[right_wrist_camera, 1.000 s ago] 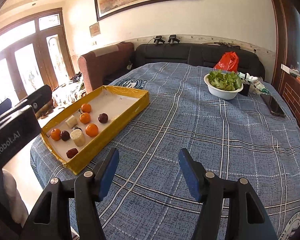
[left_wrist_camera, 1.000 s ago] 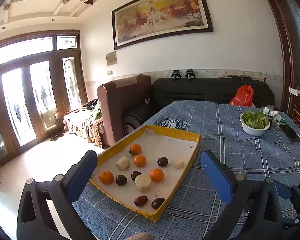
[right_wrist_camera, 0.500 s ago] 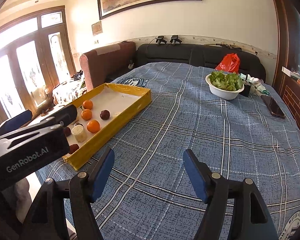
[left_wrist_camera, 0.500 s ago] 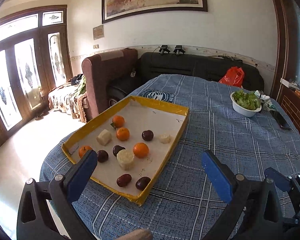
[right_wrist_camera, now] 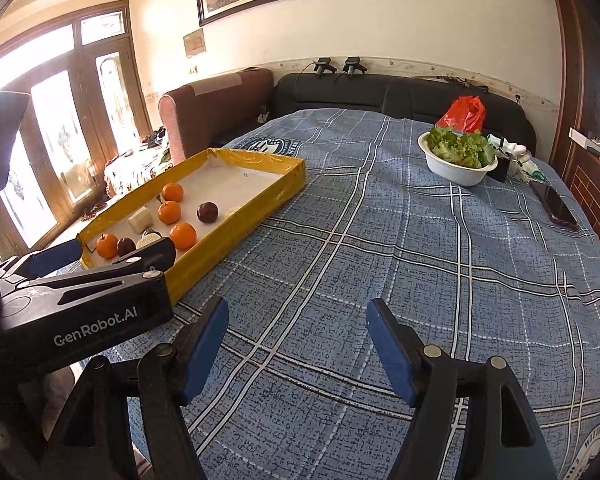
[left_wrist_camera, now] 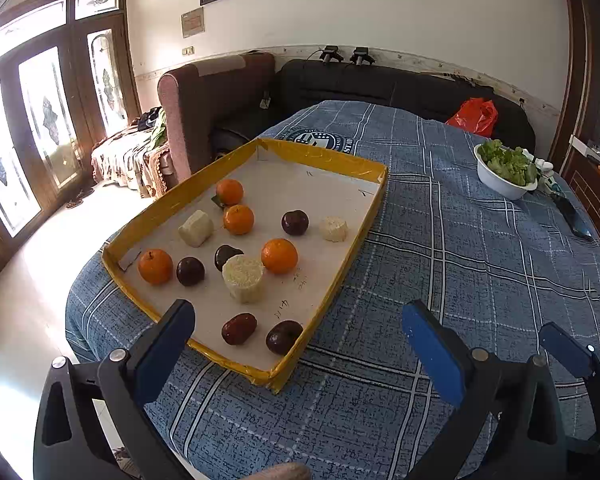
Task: Organize fruits
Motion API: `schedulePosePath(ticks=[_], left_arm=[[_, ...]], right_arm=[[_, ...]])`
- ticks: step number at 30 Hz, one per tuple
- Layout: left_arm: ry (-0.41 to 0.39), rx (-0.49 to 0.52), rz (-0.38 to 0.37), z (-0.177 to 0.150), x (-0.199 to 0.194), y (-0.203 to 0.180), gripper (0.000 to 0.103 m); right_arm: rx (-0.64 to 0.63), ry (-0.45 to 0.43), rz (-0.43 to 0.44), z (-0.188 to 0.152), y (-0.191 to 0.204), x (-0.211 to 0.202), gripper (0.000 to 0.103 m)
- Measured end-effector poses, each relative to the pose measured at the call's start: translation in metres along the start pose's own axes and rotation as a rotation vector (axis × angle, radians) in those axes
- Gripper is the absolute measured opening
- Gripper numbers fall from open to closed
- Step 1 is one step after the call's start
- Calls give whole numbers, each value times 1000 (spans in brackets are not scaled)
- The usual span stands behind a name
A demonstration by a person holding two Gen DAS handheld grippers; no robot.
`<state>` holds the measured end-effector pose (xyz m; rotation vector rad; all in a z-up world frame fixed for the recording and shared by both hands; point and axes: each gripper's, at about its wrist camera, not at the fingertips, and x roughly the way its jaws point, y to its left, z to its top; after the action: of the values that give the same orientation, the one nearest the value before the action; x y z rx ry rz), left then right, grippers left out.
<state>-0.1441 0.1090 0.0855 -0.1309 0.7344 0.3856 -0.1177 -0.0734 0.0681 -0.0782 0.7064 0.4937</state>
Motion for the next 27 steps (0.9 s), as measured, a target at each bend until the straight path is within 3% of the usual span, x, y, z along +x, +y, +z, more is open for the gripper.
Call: schedulePosePath(ticks=[27], left_arm=[[54,-9,-25,-4,12,1,103]], right_arm=[[0,27,6,-3,2,8,77]])
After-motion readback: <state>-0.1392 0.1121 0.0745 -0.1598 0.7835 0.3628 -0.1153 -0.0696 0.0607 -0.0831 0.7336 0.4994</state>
